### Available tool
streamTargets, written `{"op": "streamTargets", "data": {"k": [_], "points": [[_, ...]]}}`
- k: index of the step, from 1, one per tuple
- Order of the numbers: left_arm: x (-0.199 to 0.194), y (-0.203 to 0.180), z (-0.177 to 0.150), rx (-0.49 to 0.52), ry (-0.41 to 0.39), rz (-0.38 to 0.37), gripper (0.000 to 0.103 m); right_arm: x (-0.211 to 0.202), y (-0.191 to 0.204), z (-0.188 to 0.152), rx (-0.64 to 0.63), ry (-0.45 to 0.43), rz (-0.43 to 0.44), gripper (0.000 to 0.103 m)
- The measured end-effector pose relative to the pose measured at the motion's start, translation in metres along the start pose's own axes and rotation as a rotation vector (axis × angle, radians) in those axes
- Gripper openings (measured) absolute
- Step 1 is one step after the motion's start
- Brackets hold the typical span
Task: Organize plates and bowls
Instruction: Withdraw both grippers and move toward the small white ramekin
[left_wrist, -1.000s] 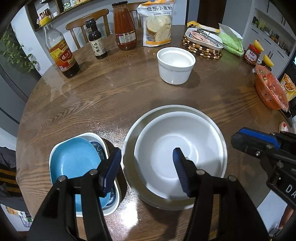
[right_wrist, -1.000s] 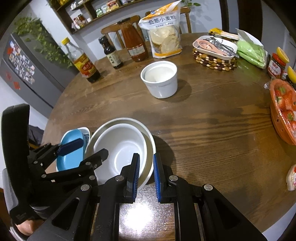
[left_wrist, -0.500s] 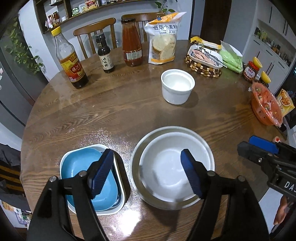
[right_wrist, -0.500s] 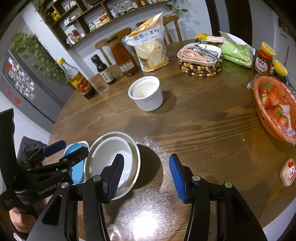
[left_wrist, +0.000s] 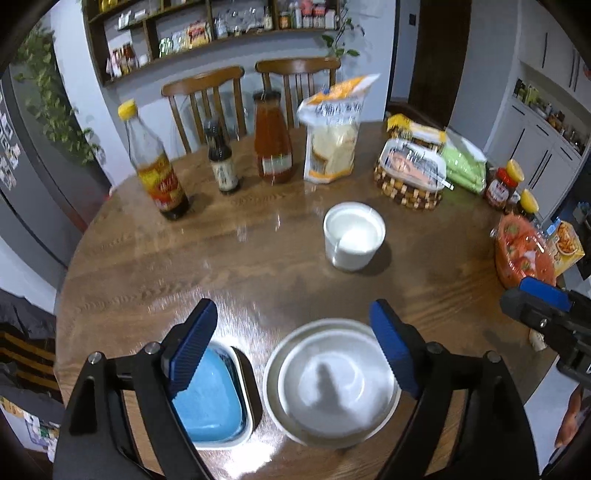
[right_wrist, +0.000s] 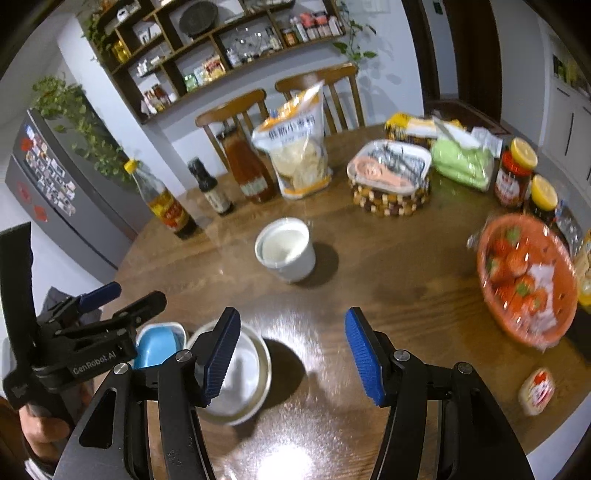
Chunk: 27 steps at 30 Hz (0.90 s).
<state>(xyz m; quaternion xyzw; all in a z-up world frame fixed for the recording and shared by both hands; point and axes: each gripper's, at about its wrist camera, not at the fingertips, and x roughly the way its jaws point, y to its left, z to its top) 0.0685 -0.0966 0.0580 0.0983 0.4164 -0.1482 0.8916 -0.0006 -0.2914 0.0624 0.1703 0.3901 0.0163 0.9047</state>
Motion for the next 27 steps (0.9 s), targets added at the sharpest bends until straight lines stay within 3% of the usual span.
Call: {"op": "streamTargets", "data": {"k": [7, 10, 15, 23, 25, 27], "points": [[-0.03, -0.01, 0.03, 0.052, -0.121, 0.043, 0.101, -0.02, 0.011, 0.034, -0.057, -0.067, -0.009, 0.063], [-0.04, -0.011, 0.044, 0.071, -0.159, 0.053, 0.102, -0.026, 0.016, 0.047, -0.072, -0.092, -0.008, 0.071], [-0.047, -0.01, 0.065, 0.07, -0.203, 0.075, 0.102, -0.026, 0.015, 0.069, -0.065, -0.105, 0.002, 0.072], [-0.025, -0.006, 0.088, 0.041, -0.177, 0.069, 0.102, -0.001, 0.006, 0.094, -0.031, -0.067, 0.052, 0.074], [-0.013, -0.005, 0.089, 0.028, -0.152, 0.066, 0.102, 0.008, 0.003, 0.096, -0.02, -0.047, 0.059, 0.084], [-0.001, -0.004, 0.088, 0.015, -0.125, 0.064, 0.102, 0.018, 0.0, 0.096, -0.016, -0.023, 0.061, 0.084]]}}
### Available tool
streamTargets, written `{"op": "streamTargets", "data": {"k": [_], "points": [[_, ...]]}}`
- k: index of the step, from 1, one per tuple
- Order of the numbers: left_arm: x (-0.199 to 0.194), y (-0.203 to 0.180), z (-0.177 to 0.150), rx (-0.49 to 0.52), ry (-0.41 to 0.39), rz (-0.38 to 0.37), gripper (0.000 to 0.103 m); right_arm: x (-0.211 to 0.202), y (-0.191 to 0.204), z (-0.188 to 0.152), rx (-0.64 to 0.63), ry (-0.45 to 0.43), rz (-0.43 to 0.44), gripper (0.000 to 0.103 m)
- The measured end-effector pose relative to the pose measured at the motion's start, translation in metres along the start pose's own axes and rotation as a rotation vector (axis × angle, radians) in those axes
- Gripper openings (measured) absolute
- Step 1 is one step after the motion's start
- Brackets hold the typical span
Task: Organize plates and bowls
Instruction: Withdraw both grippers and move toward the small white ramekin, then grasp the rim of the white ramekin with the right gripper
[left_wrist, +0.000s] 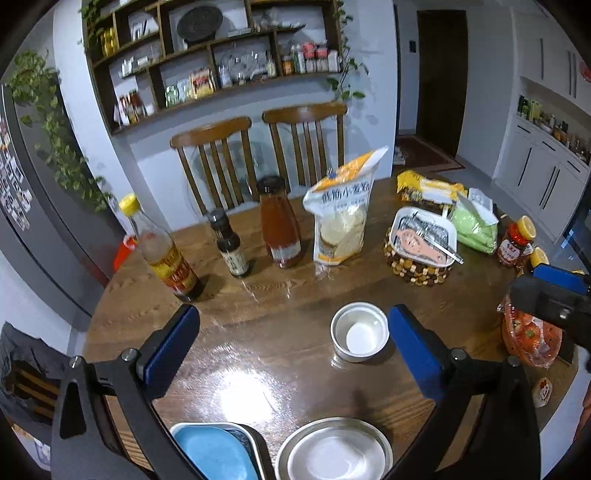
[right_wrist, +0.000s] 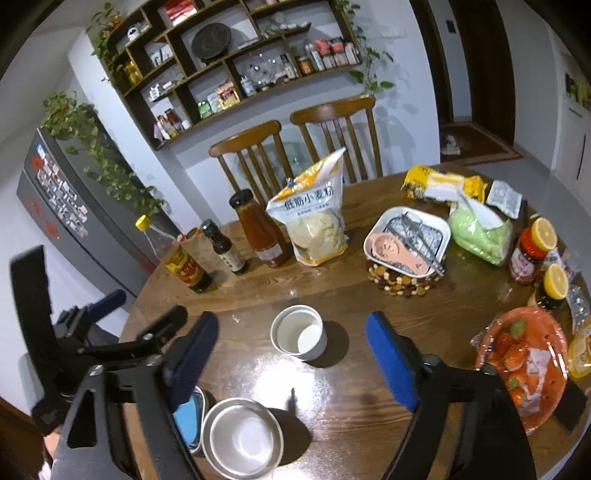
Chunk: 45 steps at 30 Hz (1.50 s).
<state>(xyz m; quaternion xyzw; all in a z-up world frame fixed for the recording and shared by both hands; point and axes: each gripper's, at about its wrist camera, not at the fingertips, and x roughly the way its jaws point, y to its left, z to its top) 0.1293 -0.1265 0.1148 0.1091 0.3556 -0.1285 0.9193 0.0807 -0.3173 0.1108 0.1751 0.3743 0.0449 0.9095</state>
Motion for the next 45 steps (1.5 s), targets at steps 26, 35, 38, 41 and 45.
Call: {"op": "streamTargets", "data": {"k": [26, 35, 38, 41, 45], "points": [[0.146, -0.012, -0.037, -0.038, 0.298, 0.014, 0.101, 0.15, -0.043, -0.027, 0.141, 0.301, 0.043, 0.084], [0.183, -0.029, -0.05, -0.006, 0.363, 0.005, 0.087, 0.186, -0.05, -0.034, 0.154, 0.337, 0.053, 0.075], [0.191, -0.034, -0.052, 0.0, 0.374, -0.014, 0.083, 0.194, -0.05, -0.034, 0.143, 0.344, 0.044, 0.06], [0.198, -0.037, -0.053, 0.003, 0.385, -0.027, 0.065, 0.202, -0.051, -0.036, 0.136, 0.358, 0.044, 0.048], [0.208, -0.036, -0.056, -0.016, 0.414, -0.051, 0.048, 0.207, -0.053, -0.038, 0.134, 0.361, 0.058, 0.034]]}}
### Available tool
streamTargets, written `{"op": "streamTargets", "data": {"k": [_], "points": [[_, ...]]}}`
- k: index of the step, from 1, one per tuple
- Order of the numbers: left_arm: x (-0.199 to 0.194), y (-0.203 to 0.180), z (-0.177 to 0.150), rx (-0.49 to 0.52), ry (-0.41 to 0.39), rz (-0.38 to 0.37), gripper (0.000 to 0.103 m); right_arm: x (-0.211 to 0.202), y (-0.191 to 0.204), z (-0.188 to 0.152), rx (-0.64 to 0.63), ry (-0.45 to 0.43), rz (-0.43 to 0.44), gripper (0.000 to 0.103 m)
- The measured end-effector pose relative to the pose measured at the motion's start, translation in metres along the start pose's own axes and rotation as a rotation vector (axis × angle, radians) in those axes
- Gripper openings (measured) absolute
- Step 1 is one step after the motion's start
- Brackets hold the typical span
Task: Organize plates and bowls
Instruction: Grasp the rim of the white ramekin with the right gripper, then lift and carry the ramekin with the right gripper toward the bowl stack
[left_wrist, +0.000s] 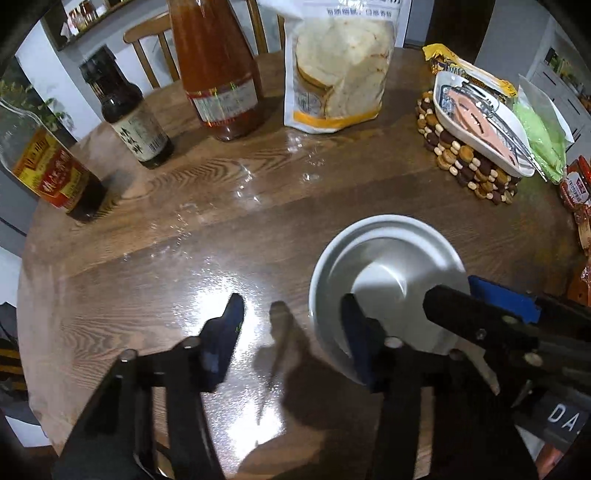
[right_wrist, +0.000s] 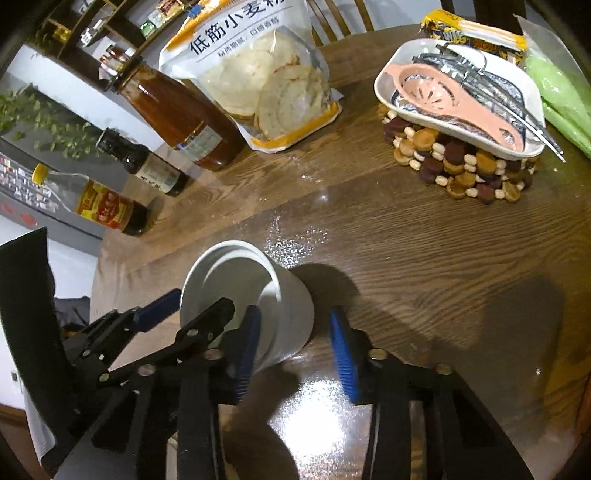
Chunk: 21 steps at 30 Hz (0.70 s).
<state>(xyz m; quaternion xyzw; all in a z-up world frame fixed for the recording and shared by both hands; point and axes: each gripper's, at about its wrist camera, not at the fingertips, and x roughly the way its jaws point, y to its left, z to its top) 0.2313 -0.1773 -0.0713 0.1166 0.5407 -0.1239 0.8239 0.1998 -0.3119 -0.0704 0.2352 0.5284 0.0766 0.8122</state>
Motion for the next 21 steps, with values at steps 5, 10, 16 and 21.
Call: {"op": "streamTargets", "data": {"k": [5, 10, 16, 21], "points": [[0.006, -0.004, 0.0, 0.005, 0.004, -0.032, 0.037, 0.002, 0.003, 0.0, -0.025, -0.008, 0.005, 0.026], [0.007, -0.009, -0.001, 0.013, -0.002, -0.041, 0.03, 0.003, 0.005, 0.0, -0.038, -0.024, 0.002, 0.02], [0.007, -0.016, -0.002, 0.027, -0.014, -0.055, 0.019, 0.004, 0.004, -0.001, -0.036, -0.044, 0.003, 0.02], [0.008, -0.018, -0.003, 0.02, -0.02, -0.064, 0.017, 0.004, 0.0, -0.002, -0.013, -0.063, 0.021, 0.02]]}}
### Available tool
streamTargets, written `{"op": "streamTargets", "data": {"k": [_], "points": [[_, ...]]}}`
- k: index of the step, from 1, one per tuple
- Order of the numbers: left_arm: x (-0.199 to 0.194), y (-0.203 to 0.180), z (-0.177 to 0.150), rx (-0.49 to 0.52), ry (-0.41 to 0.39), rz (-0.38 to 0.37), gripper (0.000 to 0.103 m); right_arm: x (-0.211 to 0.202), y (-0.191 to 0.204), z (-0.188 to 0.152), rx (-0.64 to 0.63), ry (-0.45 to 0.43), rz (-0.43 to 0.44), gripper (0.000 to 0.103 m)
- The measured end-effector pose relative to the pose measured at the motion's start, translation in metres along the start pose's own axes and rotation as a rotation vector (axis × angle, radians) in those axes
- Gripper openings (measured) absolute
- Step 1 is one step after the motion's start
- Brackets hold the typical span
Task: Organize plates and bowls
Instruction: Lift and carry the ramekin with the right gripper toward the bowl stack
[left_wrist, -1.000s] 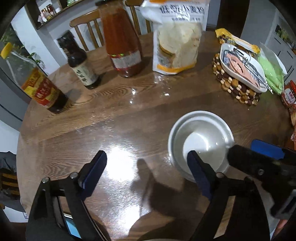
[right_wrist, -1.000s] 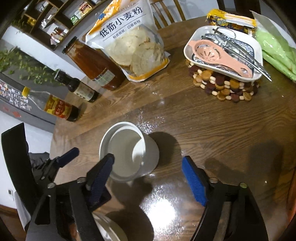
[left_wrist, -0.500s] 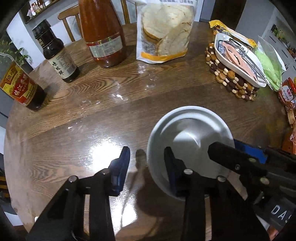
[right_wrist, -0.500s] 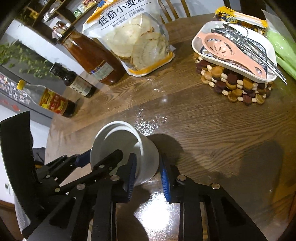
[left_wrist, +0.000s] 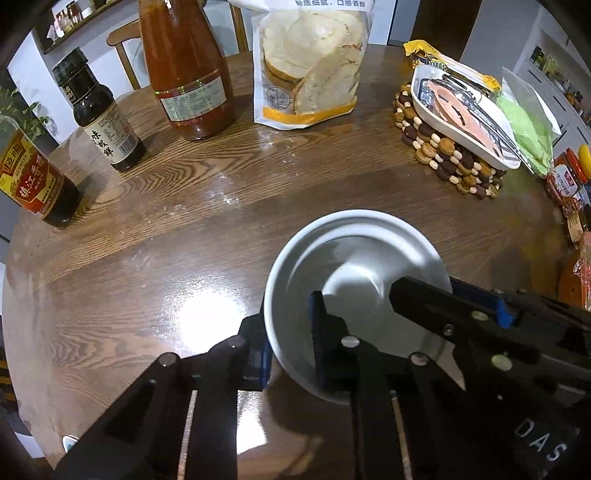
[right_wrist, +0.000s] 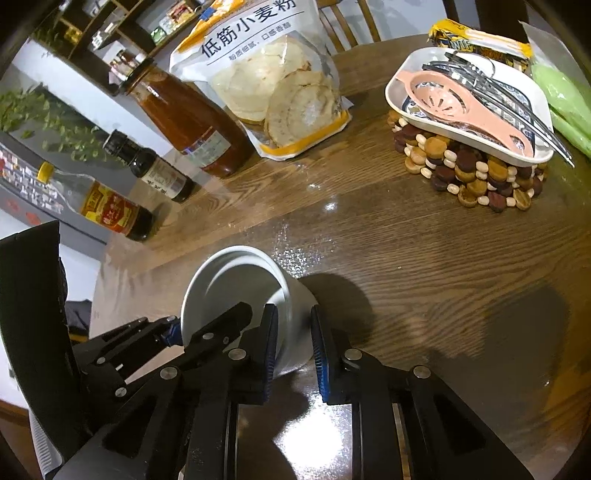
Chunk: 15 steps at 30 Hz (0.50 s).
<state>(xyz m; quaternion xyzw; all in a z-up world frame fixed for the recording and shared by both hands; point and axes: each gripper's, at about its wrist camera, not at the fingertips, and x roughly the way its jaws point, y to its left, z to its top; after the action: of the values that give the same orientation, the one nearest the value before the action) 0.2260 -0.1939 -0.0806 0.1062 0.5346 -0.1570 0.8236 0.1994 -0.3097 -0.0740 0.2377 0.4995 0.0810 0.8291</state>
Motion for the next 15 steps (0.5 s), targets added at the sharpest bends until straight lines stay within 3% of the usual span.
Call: {"op": "streamTargets", "data": {"k": [15], "points": [[0.011, 0.0, -0.002, 0.007, 0.022, 0.018, 0.014, 0.001, 0.003, -0.006, 0.004, -0.017, -0.003, 0.019]]}}
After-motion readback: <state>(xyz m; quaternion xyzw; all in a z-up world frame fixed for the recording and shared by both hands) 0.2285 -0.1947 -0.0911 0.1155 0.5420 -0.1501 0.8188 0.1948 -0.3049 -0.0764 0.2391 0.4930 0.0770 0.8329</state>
